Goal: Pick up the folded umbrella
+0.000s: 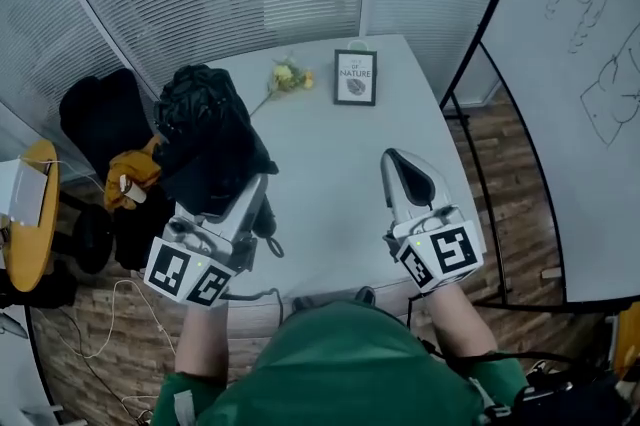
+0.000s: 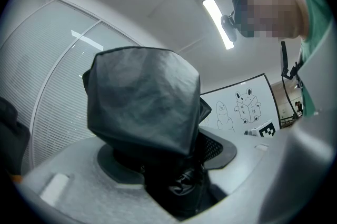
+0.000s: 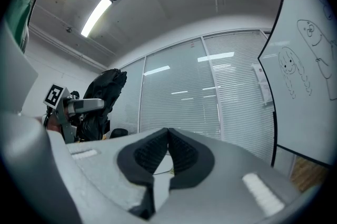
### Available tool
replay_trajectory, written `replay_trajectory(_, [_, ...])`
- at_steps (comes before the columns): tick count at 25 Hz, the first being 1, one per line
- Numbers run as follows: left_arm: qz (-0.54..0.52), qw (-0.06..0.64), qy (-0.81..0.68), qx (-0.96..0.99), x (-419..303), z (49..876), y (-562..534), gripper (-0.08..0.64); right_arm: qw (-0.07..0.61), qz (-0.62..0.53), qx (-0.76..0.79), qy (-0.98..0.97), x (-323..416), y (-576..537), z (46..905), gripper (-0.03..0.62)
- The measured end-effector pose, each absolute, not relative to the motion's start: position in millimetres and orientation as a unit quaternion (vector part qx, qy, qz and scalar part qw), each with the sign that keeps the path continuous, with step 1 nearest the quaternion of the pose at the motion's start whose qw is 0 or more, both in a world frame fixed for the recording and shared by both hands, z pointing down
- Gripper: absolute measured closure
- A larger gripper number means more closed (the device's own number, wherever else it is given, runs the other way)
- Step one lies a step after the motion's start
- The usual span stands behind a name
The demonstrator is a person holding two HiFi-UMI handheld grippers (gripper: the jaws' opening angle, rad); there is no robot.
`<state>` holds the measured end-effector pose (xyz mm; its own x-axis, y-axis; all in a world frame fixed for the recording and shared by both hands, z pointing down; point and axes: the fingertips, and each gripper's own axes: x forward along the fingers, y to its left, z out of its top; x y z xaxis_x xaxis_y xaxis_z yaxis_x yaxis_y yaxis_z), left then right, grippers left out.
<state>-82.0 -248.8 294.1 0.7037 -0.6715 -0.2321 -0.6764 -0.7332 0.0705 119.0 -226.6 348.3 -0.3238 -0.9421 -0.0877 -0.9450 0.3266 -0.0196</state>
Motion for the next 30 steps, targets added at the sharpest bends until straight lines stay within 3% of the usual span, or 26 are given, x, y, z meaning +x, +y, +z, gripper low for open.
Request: replay_trajectory(30, [0.101,0.014,0.373,-0.922,-60.6,303.6,-251.5,0.268,0.038,0.026,-0.58,0.813,139.2,-226.9,353.3,0.589])
